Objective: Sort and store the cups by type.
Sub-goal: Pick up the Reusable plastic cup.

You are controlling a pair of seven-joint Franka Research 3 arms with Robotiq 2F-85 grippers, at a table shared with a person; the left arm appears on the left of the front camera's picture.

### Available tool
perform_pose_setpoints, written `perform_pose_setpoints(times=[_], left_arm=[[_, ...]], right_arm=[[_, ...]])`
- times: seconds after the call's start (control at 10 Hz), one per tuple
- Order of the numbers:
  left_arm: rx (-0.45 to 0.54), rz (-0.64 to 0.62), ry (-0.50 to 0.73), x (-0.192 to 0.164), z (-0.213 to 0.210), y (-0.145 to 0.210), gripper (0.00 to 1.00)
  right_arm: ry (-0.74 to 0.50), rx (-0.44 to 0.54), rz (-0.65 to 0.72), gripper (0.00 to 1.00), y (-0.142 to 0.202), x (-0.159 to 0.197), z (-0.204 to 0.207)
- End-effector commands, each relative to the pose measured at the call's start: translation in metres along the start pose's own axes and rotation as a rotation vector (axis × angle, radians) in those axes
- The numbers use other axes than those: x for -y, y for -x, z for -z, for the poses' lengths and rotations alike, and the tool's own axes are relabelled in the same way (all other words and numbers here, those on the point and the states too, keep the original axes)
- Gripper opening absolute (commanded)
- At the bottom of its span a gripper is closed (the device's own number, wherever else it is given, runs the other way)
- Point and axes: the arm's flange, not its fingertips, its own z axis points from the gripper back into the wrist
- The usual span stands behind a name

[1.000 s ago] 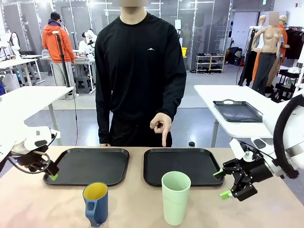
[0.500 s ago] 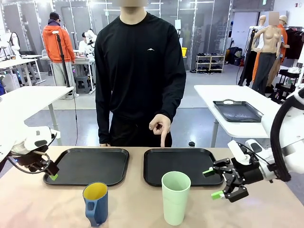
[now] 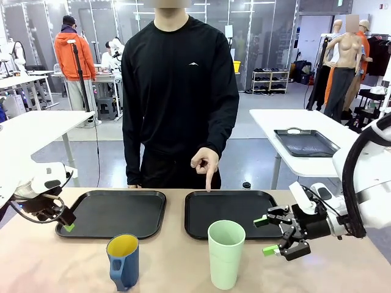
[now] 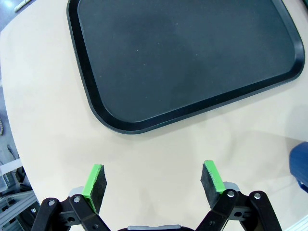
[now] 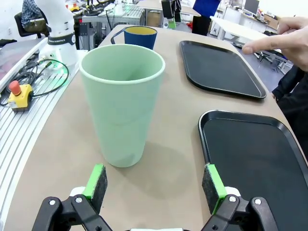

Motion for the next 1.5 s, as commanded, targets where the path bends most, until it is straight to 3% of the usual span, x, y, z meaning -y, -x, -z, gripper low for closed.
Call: perform_pose_setpoints(times=[0.0, 0.1, 0.2, 0.5, 0.9, 1.4], left_arm=[[-0.002, 0.002, -0.004, -0.001, -0.001, 0.0, 1.0], [-0.002, 0.002, -0.004, -0.001, -0.001, 0.0, 1.0], [-0.002, 0.002, -0.004, -0.001, -0.001, 0.0, 1.0], [-0.002, 0.002, -0.004, -0.001, -0.001, 0.0, 1.0], [-0.002, 0.002, -0.004, -0.001, -0.001, 0.0, 1.0], [-0.002, 0.002, -0.004, -0.001, -0.001, 0.0, 1.0]], right_arm=[[-0.005, -0.018, -0.009, 1.0, -0.002, 0.0, -0.002], [0.0, 0.0, 0.0, 1.0, 0.0, 0.0, 0.0], [-0.102, 0.057, 0.011, 1.0, 0.003, -0.009, 0.012], [-0.187, 0.116, 0.004, 1.0, 0.015, -0.021, 0.038], [-0.133, 0.189, -0.029, 1.0, 0.027, -0.022, 0.056], [-0.165, 0.222, -0.016, 1.0, 0.034, -0.02, 0.079]])
